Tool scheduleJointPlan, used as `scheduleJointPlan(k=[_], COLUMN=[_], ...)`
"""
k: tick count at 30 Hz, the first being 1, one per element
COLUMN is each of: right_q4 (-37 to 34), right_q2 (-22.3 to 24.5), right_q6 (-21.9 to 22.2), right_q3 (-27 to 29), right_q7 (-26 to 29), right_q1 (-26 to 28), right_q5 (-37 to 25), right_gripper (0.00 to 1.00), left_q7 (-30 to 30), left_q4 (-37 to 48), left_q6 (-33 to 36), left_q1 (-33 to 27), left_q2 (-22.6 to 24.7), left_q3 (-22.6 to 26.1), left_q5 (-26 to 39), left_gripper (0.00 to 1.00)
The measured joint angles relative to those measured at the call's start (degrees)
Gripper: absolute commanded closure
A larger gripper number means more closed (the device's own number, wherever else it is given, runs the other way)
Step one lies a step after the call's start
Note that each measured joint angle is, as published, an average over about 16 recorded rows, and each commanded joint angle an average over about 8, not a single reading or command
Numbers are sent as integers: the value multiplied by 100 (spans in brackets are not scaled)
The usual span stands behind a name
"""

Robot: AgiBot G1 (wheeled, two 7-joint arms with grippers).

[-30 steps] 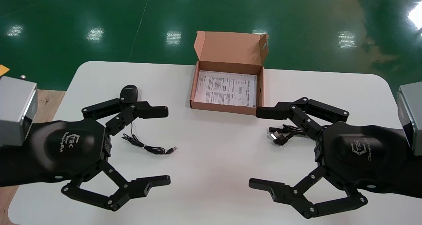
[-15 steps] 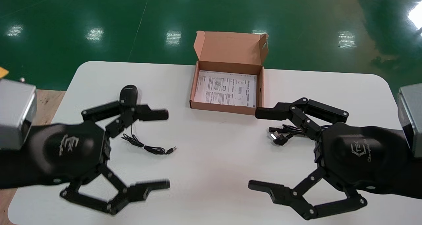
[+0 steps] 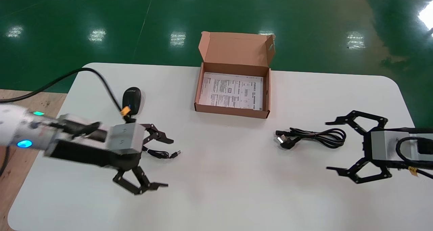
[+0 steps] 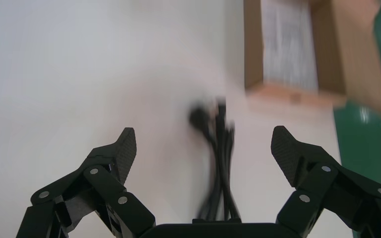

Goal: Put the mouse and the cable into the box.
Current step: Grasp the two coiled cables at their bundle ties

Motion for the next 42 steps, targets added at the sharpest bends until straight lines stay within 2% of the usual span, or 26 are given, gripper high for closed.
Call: scheduleJointPlan(k=[5,11,19,28,29,31,33,36,37,39,40,42], right_q4=[-1031,-1995,-2924,-3634,-3700,-3816,-3911,-4016,-4042,-4081,-4092,-4103], right_q2=[-361,-799,-1295,-1683,-1714,-1765,-1805,-1848,-1857,-1869,-1872,-1875], right_q6=[273,656,1200,1566,1581,1596,1597,1586,1582,1575,1574,1576], right_q3=[-253,-434,-543,-573,-571,-564,-556,-542,-538,-530,-527,-526], right_q7=[-792,-1361,-1797,-2055,-2067,-2082,-2088,-2084,-2080,-2070,-2067,-2066], right_q1=[492,852,1143,1287,1295,1306,1314,1321,1322,1324,1327,1330], right_q5=[-675,-1090,-1331,-1409,-1407,-1398,-1386,-1364,-1356,-1344,-1341,-1339], right_gripper=[0,0,0,0,4,25,50,87,96,100,100,100], left_q7=[758,1625,2525,3189,3242,3330,3397,3466,3481,3502,3507,3512], left_q4=[1220,2509,3738,4532,4595,4701,4785,4870,4889,4916,4924,4934], left_q6=[-234,-520,-834,-1162,-1198,-1264,-1319,-1384,-1400,-1424,-1432,-1439], left_q1=[-446,-825,-1111,-1213,-1218,-1225,-1229,-1231,-1231,-1232,-1233,-1234], left_q2=[591,1111,1497,1741,1762,1798,1827,1857,1864,1874,1877,1880], left_q3=[381,627,725,749,751,754,757,760,761,763,764,764], left_q5=[772,1288,1504,1563,1568,1576,1582,1590,1592,1596,1597,1599], left_gripper=[0,0,0,0,0,1,18,55,67,91,96,100])
